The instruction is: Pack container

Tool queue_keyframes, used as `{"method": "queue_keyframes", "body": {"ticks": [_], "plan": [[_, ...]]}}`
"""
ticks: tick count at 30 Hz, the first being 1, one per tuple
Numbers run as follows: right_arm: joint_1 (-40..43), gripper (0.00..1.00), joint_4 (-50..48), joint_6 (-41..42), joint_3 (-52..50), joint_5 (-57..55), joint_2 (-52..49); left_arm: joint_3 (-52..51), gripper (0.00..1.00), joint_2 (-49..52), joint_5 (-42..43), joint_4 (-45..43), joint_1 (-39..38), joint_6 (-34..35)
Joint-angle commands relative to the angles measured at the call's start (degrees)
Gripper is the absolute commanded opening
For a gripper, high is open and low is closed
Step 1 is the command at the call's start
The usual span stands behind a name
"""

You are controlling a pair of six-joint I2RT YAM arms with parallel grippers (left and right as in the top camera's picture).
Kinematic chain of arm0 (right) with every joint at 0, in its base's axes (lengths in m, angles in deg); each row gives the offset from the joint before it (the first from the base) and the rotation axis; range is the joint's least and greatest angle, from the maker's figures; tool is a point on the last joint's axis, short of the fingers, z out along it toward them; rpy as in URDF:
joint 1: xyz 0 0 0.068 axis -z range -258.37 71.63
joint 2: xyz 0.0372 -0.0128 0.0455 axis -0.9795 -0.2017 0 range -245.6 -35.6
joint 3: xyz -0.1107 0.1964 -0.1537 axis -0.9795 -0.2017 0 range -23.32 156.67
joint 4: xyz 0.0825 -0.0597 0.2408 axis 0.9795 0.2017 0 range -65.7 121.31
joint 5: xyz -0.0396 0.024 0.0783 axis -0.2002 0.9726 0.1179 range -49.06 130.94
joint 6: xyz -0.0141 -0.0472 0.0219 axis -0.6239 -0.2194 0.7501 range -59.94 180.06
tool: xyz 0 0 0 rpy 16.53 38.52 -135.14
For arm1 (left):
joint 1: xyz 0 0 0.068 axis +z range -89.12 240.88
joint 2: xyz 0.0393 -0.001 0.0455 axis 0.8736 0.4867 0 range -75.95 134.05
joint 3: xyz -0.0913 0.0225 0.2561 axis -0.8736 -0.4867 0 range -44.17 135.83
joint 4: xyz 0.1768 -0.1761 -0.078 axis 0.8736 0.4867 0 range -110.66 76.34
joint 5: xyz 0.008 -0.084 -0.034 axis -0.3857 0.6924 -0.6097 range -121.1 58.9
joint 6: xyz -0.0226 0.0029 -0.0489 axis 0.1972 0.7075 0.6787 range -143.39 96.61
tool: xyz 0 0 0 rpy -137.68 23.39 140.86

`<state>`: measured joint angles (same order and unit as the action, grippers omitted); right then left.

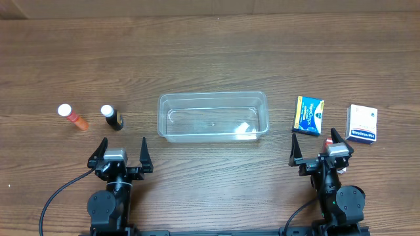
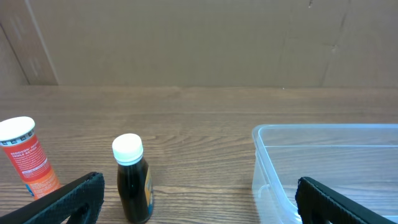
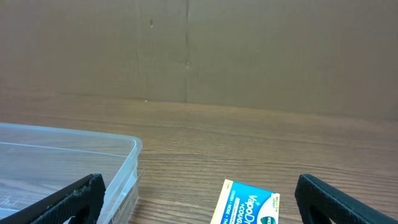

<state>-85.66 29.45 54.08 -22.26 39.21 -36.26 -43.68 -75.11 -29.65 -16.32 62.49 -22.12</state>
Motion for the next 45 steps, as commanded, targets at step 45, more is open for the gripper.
{"method": "queue_keyframes", "body": {"ticks": [45], "plan": [[-0.42, 1.0, -0.35, 2.16, -0.46, 0.5, 0.5, -0.22, 1.0, -0.59, -0.39, 0.07, 0.39, -0.87]]}}
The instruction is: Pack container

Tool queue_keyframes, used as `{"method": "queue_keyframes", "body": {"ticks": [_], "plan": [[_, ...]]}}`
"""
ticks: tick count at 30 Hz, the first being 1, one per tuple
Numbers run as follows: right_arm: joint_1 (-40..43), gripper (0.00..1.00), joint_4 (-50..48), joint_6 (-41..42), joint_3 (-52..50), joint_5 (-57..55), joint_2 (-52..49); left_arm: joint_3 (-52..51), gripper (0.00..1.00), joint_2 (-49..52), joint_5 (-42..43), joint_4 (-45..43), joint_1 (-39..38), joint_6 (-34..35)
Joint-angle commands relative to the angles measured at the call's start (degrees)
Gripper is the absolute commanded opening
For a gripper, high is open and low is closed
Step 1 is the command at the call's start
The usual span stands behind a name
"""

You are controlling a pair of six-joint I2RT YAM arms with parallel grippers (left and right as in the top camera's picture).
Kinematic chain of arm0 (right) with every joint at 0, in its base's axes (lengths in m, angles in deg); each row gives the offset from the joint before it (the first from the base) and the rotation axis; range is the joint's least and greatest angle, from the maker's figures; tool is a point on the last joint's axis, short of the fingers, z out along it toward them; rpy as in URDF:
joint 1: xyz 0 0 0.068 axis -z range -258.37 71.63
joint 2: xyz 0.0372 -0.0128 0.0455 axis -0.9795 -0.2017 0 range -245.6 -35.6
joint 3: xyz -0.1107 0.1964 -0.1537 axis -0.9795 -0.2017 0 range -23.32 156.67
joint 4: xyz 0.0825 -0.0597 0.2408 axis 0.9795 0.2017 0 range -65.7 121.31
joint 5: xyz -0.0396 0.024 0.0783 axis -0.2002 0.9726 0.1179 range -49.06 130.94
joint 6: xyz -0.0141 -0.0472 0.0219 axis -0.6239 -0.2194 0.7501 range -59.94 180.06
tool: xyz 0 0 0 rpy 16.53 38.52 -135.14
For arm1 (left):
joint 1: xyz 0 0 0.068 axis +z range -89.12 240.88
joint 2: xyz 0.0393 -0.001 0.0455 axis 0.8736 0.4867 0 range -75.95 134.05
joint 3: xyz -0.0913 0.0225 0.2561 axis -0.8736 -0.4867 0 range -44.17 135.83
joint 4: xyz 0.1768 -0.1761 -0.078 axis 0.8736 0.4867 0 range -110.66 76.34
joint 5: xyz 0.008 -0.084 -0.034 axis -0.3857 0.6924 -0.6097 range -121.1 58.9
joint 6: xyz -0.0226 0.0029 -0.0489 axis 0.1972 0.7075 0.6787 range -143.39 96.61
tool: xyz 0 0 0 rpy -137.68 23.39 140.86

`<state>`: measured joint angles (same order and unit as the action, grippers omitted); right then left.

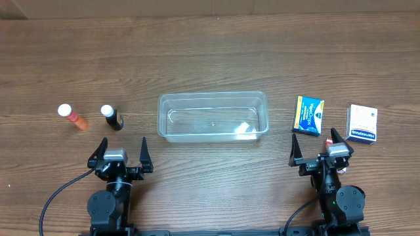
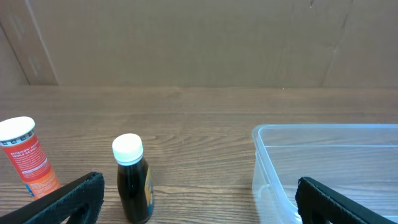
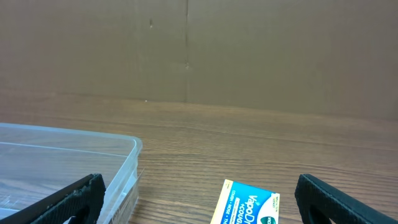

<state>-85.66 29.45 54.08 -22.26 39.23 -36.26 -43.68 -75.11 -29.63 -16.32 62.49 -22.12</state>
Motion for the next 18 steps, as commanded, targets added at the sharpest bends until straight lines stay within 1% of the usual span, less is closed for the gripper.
{"method": "queue_keyframes", "body": {"ticks": [1, 2, 3, 6, 8, 11, 12, 14, 16, 17, 18], "plan": [[-0.42, 1.0, -0.33, 5.6, -0.46, 0.7, 0.5, -0.22, 1.0, -0.59, -0.42, 0.07, 0.39, -0.85], [-0.39, 1.0, -0.17, 8.24, -0.44, 0.68, 0.5, -0.22, 1.0, -0.59, -0.39, -0.07, 0.39, -0.28], [-0.39, 1.0, -0.2, 9.4, -0.44, 0.68, 0.5, -0.2, 1.0, -0.59, -0.37, -0.11, 0.39, 2.03], [-0.39, 1.0, 0.31, 9.46, 0.61, 0.22, 0.42, 0.44, 1.0, -0.5, 0.13, 1.33, 0.24, 8.96], [-0.39, 1.0, 0.31, 9.46, 2.05, -0.35, -0.35, 2.03, 1.0, -0.42, 0.0, 4.22, 0.24, 10.43], [-0.39, 1.0, 0.79, 9.46, 6.4, -2.56, -4.96, 8.37, 1.0, 1.16, -0.39, 9.99, 0.24, 10.51], [-0.39, 1.0, 1.7, 9.46, 9.77, -3.93, -8.83, 12.33, 1.0, 3.04, -0.42, 11.8, 0.24, 10.51], [-0.39, 1.0, 2.23, 9.46, 14.86, -4.76, -15.17, 17.14, 1.0, 6.29, -0.44, 13.27, 0.24, 10.49], [-0.37, 1.0, 3.08, 9.46, 22.38, -4.72, -23.74, 24.94, 1.0, 13.27, -2.27, 16.33, 0.24, 10.51], [-0.35, 1.0, 4.61, 9.46, 28.65, -4.7, -30.42, 30.4, 1.0, 18.6, -5.27, 19.56, 0.24, 10.54], [-0.35, 1.0, 6.56, 9.46, 33.11, -4.68, -35.01, 34.69, 1.0, 22.77, -6.78, 22.18, 0.24, 10.51]]}}
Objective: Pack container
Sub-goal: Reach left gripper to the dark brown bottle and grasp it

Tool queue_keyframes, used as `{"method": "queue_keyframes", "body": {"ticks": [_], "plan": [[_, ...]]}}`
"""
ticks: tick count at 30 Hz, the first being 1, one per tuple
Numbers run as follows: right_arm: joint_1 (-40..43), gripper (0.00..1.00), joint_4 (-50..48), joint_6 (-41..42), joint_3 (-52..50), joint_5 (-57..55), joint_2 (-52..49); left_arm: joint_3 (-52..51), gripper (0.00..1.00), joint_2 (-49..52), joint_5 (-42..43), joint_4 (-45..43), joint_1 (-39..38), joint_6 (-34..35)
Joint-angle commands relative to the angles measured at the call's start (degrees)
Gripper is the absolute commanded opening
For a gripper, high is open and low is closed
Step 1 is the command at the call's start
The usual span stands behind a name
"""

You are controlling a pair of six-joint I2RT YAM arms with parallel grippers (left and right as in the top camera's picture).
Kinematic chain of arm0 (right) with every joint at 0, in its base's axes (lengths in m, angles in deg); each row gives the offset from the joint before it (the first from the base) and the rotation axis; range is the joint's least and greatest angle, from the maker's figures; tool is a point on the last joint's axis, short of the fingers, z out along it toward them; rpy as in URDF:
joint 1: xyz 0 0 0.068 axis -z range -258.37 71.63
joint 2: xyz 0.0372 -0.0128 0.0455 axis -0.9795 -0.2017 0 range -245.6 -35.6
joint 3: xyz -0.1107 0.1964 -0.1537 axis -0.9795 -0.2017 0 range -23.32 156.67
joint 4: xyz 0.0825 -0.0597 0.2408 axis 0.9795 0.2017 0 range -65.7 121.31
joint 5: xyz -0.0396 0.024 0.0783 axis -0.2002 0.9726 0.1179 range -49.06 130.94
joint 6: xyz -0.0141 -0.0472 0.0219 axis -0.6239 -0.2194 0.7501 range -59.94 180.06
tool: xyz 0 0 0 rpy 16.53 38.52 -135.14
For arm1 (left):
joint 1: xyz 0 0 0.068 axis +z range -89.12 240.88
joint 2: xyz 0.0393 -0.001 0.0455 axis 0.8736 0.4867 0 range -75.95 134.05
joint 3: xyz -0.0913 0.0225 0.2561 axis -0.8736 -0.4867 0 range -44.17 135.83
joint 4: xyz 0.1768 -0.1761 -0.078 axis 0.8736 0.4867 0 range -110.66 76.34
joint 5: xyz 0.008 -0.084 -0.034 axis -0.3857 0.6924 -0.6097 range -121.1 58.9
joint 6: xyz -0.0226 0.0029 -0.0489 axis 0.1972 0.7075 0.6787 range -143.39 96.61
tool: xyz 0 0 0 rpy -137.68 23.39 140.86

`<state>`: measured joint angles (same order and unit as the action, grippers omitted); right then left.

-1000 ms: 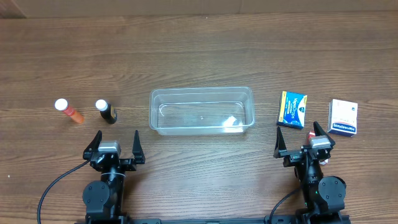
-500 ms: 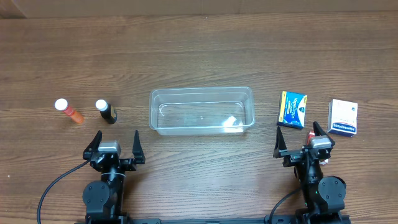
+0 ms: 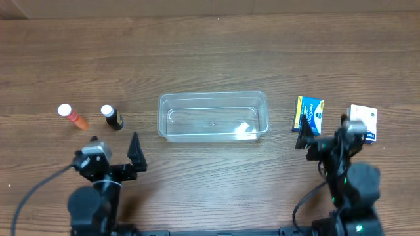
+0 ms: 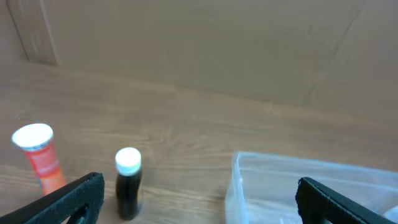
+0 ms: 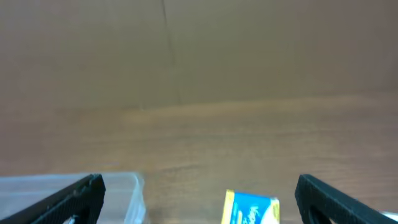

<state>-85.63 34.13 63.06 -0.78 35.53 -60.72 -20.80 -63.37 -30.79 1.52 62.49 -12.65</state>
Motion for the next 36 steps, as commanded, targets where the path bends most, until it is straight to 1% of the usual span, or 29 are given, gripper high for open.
{"method": "queue_keyframes", "body": {"ticks": [1, 2, 5, 8, 9, 11, 13, 15, 19, 21, 24, 28, 36], "plan": [[-0.37, 1.0, 3.82, 0.48, 15.06, -0.87, -14.1, 15.45, 1.0, 14.53, -6.14, 6.49, 0.24, 1.03], [-0.37, 1.0, 6.54, 0.46, 19.04, -0.39, -18.05, 19.1, 1.0, 18.01, -6.56, 8.76, 0.24, 0.96], [-0.37, 1.0, 18.56, 0.46, 33.07, 1.14, -32.3, 33.64, 1.0, 32.06, -6.75, 19.5, 0.26, -0.63], [-0.37, 1.0, 30.82, 0.48, 43.45, 1.73, -42.8, 45.99, 1.0, 44.09, -6.01, 32.76, 0.26, -1.62], [-0.37, 1.0, 34.58, 0.48, 46.05, 2.93, -45.13, 50.27, 1.0, 48.41, -4.68, 38.4, 0.26, -1.64], [-0.37, 1.0, 40.3, 0.46, 49.42, 4.46, -47.45, 54.6, 1.0, 53.13, -3.43, 44.72, 0.26, -1.55], [-0.15, 1.0, 42.34, 0.04, 50.1, 4.46, -47.6, 57.77, 1.0, 56.96, -2.84, 50.05, 0.26, -1.57], [1.53, 1.0, 43.15, 0.79, 50.18, 6.1, -47.21, 59.41, 1.0, 59.34, -3.39, 52.81, 0.33, -1.77], [9.79, 1.0, 43.71, 2.73, 50.21, 12.96, -47.23, 60.83, 1.0, 62.05, -3.63, 52.5, 2.99, -1.51], [14.1, 1.0, 43.91, 4.37, 50.18, 13.9, -47.34, 61.77, 1.0, 63.47, -3.91, 52.15, 5.84, -1.79], [18.45, 1.0, 44.74, 4.55, 50.18, 14.12, -48.09, 62.31, 1.0, 66.1, -3.87, 49.99, 9.88, -1.79], [19.12, 1.0, 45.53, 4.76, 50.18, 14.21, -50.27, 62.29, 1.0, 72.02, -3.3, 47.04, 10.69, -3.13], [19.12, 1.0, 45.62, 5.01, 50.18, 14.73, -53.09, 62.29, 1.0, 85.79, -3.26, 43.98, 10.71, -3.23]]}}
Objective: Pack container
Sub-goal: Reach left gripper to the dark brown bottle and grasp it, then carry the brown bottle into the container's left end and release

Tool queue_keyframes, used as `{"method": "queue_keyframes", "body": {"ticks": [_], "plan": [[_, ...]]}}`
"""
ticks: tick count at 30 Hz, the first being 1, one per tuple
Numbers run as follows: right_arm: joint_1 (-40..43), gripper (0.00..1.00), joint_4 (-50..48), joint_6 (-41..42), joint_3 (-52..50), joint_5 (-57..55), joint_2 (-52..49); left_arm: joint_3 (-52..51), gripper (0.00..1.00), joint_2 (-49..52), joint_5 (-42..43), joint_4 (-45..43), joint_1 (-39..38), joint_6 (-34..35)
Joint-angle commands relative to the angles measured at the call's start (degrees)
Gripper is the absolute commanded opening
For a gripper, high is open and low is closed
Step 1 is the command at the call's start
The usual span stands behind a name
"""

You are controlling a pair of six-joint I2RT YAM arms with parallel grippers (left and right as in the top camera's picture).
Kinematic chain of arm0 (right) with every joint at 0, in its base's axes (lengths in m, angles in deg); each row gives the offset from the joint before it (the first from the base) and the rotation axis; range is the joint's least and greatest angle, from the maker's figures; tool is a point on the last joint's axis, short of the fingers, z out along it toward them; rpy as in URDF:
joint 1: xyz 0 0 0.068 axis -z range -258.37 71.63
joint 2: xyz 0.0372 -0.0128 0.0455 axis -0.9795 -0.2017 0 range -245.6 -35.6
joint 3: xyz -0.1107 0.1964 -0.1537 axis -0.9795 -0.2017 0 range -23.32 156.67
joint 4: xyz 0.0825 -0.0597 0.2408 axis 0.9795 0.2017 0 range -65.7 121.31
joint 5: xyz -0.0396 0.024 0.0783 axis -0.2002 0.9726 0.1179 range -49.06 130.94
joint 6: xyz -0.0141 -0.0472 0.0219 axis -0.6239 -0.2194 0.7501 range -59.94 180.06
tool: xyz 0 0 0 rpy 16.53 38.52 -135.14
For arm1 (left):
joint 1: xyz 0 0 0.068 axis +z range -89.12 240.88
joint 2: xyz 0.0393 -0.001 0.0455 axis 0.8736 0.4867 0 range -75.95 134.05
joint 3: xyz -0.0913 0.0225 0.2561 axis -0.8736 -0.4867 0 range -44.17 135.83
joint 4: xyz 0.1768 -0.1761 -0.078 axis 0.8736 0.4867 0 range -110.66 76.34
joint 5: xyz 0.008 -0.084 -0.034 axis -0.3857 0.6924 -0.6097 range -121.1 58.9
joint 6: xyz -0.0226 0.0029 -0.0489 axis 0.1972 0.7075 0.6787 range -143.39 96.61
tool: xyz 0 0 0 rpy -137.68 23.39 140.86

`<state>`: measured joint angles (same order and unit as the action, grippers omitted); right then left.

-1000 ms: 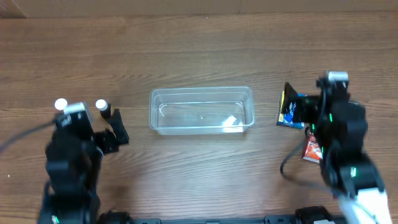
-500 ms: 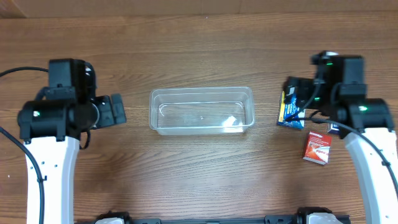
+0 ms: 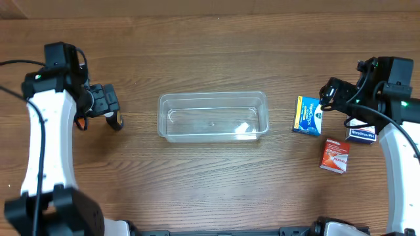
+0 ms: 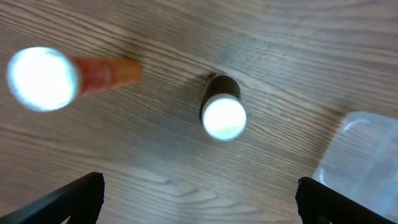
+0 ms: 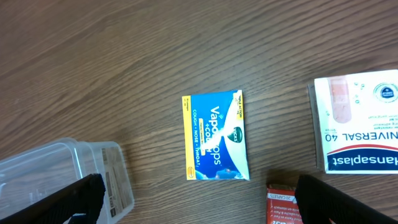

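The clear plastic container (image 3: 212,117) stands empty at the table's middle. My left gripper (image 3: 100,105) hangs open above a dark bottle with a white cap (image 4: 222,115) and an orange tube with a white cap (image 4: 40,78); both stand upright and nothing is between the fingers (image 4: 74,199). My right gripper (image 3: 336,92) is open over a blue and yellow box (image 5: 214,135), which lies flat beside a white plaster box (image 5: 360,127) and a red box (image 3: 335,156). The container's corner (image 5: 62,177) shows at the lower left of the right wrist view.
Brown cardboard walls the far edge of the table (image 3: 210,39). The bottle (image 3: 115,122) stands about a hand's width left of the container. The boxes lie close together to the container's right.
Both arms were low near the table's front edge. Now the left is out over the bottle and tube, the right over the boxes, both wrist cameras looking down. The red box is uncovered.
At the first two moments both arms rested at the front edge, grippers open, facing the far wall. Then both had lifted and begun tilting. Now they hang open over the items on either side; no item has moved.
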<state>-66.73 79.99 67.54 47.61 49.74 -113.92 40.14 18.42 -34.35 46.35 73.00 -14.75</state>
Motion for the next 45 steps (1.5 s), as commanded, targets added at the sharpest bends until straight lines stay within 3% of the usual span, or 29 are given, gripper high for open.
{"method": "queue_keyframes", "body": {"ticks": [1, 5, 11, 15, 24, 33, 40, 45], "plan": [[0.22, 1.0, -0.24, 0.52, 1.79, 0.55, 0.09, 1.36, 1.0, 5.14, 0.33, -1.25, 0.2, -1.14], [0.22, 1.0, -0.24, 0.52, 1.79, 0.52, 0.09, 1.36, 1.0, 9.86, 0.28, -2.6, -0.42, -1.11], [0.22, 1.0, -0.24, 0.52, 1.79, 0.55, 0.09, 1.36, 0.82, 14.62, 0.33, -4.15, -0.55, -1.14], [0.22, 1.0, -0.24, 0.52, 1.79, 0.55, 0.09, 1.36, 0.53, 15.02, 0.31, -4.63, -0.57, -1.14], [0.22, 1.0, -0.24, 0.48, 1.79, 0.52, 0.09, 1.36, 0.23, 15.02, 1.84, -5.31, -0.61, -1.14], [0.22, 1.0, -0.24, 0.48, 1.79, 0.5, 0.09, 5.01, 0.04, 13.88, 1.79, -1.7, -3.98, -1.03], [0.22, 1.0, -0.24, 0.48, 1.79, 0.5, 0.09, 18.69, 0.04, 2.86, 1.88, 7.54, -11.1, 1.31], [0.22, 1.0, -0.24, 0.48, 1.79, 0.5, 0.09, 19.82, 0.04, -3.54, 1.77, 8.22, -21.55, 5.95]]}}
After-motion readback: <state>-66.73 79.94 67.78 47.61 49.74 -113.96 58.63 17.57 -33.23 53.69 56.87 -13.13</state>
